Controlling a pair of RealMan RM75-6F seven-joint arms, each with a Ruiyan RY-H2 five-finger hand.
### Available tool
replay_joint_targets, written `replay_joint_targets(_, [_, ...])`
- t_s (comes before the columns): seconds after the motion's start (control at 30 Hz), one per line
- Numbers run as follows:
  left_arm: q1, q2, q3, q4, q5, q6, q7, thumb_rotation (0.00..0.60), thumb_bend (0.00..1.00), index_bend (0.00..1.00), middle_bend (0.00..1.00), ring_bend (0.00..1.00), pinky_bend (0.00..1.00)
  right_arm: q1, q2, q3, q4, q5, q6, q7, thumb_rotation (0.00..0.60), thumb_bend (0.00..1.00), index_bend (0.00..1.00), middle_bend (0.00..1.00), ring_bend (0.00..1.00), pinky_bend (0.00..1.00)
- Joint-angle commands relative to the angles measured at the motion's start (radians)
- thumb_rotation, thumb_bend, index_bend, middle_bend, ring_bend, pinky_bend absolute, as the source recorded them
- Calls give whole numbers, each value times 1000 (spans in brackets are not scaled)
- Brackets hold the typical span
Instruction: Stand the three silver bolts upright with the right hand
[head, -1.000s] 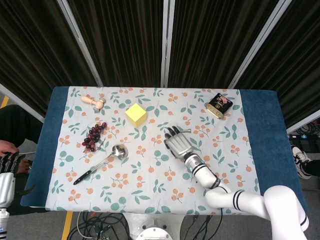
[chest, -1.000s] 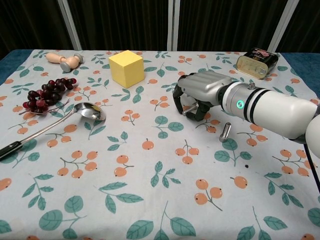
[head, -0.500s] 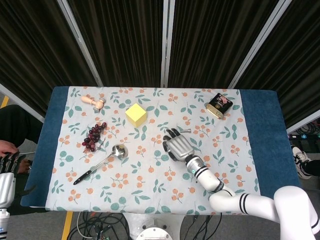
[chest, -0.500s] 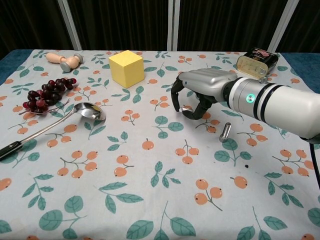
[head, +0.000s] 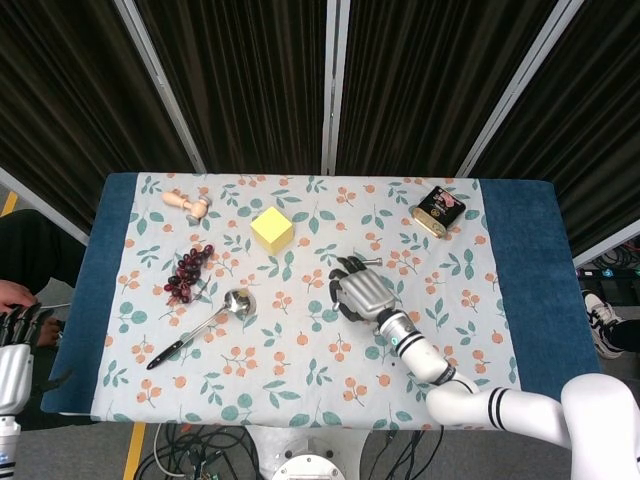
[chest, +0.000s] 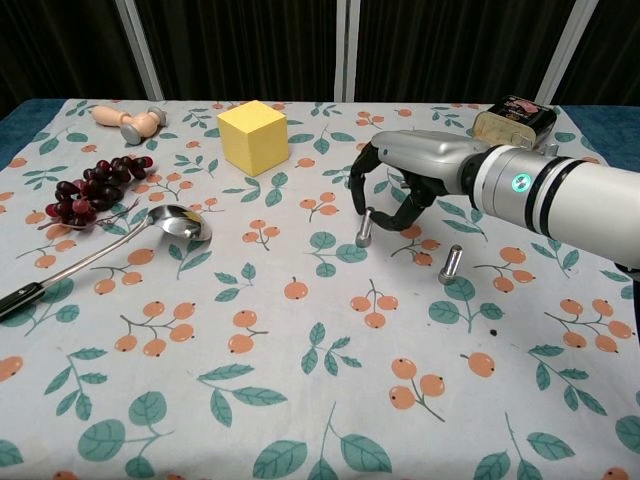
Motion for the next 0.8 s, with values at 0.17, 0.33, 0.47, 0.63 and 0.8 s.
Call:
replay_joint_targets(0.17, [1, 0, -2, -1, -3, 2, 1, 600, 14, 146, 67, 0, 0, 6, -10, -2, 12, -10, 0, 13, 600, 380, 574, 233, 0, 0])
replay_joint_targets(0.33, [2, 0, -2, -1, -3, 3, 0, 600, 14, 146, 67, 0, 0, 10, -12, -4, 17, -16, -5, 19, 600, 380, 555, 227, 0, 0])
replay_joint_targets(0.47, [2, -1, -2, 1, -3, 3, -1, 600, 14, 146, 67, 0, 0, 10, -8, -10, 11, -25, -1, 17, 600, 380, 528, 223, 0, 0])
replay_joint_targets(0.63, [2, -2, -2, 2, -2, 4, -3, 600, 14, 146, 67, 0, 0, 11, -5, -15, 4, -27, -3, 18, 600, 381, 487, 220, 0, 0])
replay_joint_targets(0.8, [2, -2, -3, 4, -4, 2, -5, 600, 15, 146, 67, 0, 0, 10, -2, -16, -7, -36, 2, 22, 600, 381, 459, 217, 0, 0])
